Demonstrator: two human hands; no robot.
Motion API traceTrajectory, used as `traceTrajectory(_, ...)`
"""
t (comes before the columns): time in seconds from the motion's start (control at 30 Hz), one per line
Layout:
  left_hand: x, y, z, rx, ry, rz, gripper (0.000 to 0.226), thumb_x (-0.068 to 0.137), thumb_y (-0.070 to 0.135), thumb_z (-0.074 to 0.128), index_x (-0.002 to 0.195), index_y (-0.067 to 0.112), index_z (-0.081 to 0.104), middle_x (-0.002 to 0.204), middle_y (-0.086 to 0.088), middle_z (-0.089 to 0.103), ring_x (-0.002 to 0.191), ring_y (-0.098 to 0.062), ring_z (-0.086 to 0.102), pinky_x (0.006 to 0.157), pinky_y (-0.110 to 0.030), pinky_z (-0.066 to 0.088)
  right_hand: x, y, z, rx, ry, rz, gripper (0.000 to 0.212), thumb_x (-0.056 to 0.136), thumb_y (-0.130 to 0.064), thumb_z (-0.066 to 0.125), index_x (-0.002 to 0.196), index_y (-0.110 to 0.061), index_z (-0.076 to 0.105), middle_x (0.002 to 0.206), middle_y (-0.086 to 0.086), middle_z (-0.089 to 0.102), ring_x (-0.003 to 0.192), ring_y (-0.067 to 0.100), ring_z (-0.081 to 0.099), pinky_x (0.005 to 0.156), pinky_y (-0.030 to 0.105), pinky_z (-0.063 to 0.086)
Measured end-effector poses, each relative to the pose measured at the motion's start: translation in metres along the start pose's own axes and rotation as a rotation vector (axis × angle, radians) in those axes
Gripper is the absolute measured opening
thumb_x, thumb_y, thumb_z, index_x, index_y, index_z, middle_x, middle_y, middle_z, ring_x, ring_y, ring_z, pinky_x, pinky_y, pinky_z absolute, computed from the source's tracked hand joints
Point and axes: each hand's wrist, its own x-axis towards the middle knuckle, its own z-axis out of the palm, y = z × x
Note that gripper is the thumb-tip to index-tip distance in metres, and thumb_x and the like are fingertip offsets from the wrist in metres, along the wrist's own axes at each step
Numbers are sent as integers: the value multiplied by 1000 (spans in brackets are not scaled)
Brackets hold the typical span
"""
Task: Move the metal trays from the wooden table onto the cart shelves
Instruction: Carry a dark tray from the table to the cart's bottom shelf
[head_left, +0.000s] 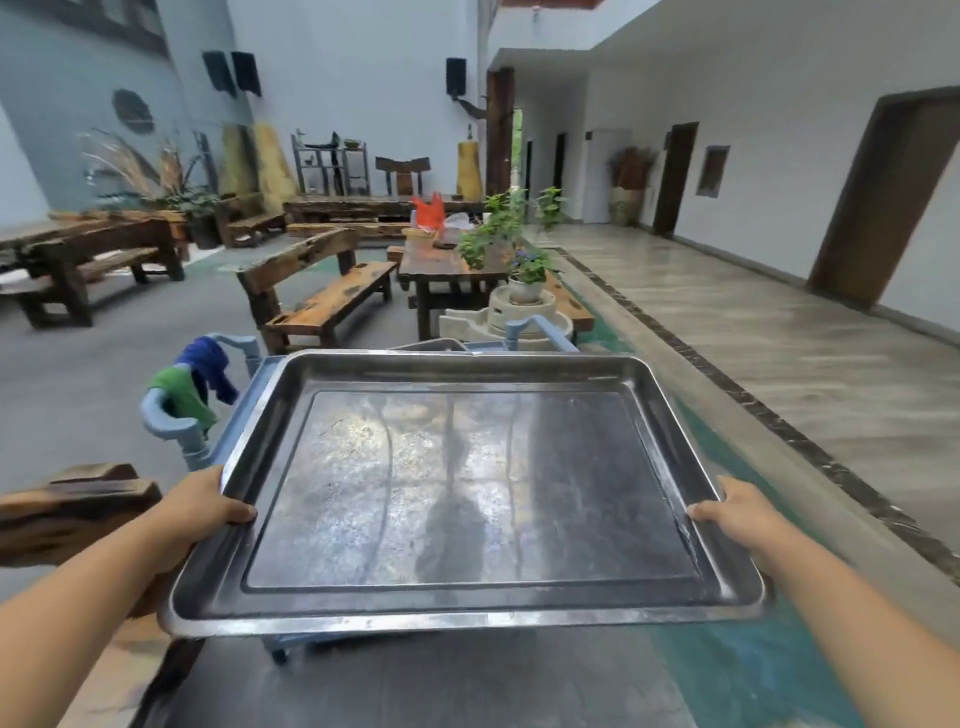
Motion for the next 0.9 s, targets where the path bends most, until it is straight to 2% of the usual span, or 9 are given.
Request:
traceTrajectory(0.07,-12,-20,-22,-12,50,-50,33,72,-5,76,98,10,64,93,-13,70,81,-27,65,73,-37,48,9,-16,26,-7,-46,-27,25,80,8,67,102,-2,66,69,4,67,60,22,63,40,17,44)
traceTrajectory(0.13,-20,-38,-39,-35,83,-96,37,72,-5,76,103,10,62,97,-12,69,84,-27,65,78,-39,49,14,-31,51,-8,-82,-48,22,80,9,67,98,-4,66,66,4,66,57,21,61,33,13,38)
traceTrajectory(0.27,-21,-66,-55,-70,129,-145,40,75,-6,74,108,13,62,98,-9,69,82,-24,65,71,-36,49,25,-49,90,-55,-136,-76,22,81,7,67,99,-6,66,78,12,69,66,25,63,57,26,50)
traceTrajectory(0.4,-4,-92,-49,-98,107,-208,39,78,-4,72,109,14,58,103,-9,64,86,-27,61,81,-43,47,32,-44,117,-79,-154,-59,22,80,9,66,97,-6,66,69,6,67,59,21,61,43,19,44)
traceTrajectory(0.53,12,-114,-27,-55,44,-234,40,78,-4,73,111,13,58,103,-10,63,87,-28,60,81,-39,45,41,-18,138,-136,-182,18,20,81,6,67,98,-4,66,77,12,69,65,25,64,56,27,48)
traceTrajectory(0.6,19,-125,-14,-37,34,-250,40,75,-7,74,109,8,60,102,-13,65,88,-30,61,81,-37,45,47,-1,150,-146,-183,63,20,80,8,67,99,1,66,77,14,67,64,27,62,55,28,50)
traceTrajectory(0.73,31,-148,11,-4,0,-290,38,72,-13,73,106,1,62,101,-17,66,76,-24,58,67,-32,43,51,32,173,-168,-208,168,21,80,11,64,100,4,65,75,15,66,63,28,61,59,34,52)
traceTrajectory(0.8,36,-163,22,14,-18,-307,40,72,-13,74,107,0,62,98,-14,64,78,-24,57,68,-32,41,50,50,186,-174,-235,225,24,80,11,64,104,5,64,77,15,67,63,28,62,58,33,52)
traceTrajectory(0.9,40,-184,34,108,-35,-303,32,73,-6,77,99,6,61,75,-1,58,63,-9,49,54,-19,32,47,77,204,-193,-265,301,39,81,9,65,119,7,58,97,15,65,78,29,63,71,33,52)
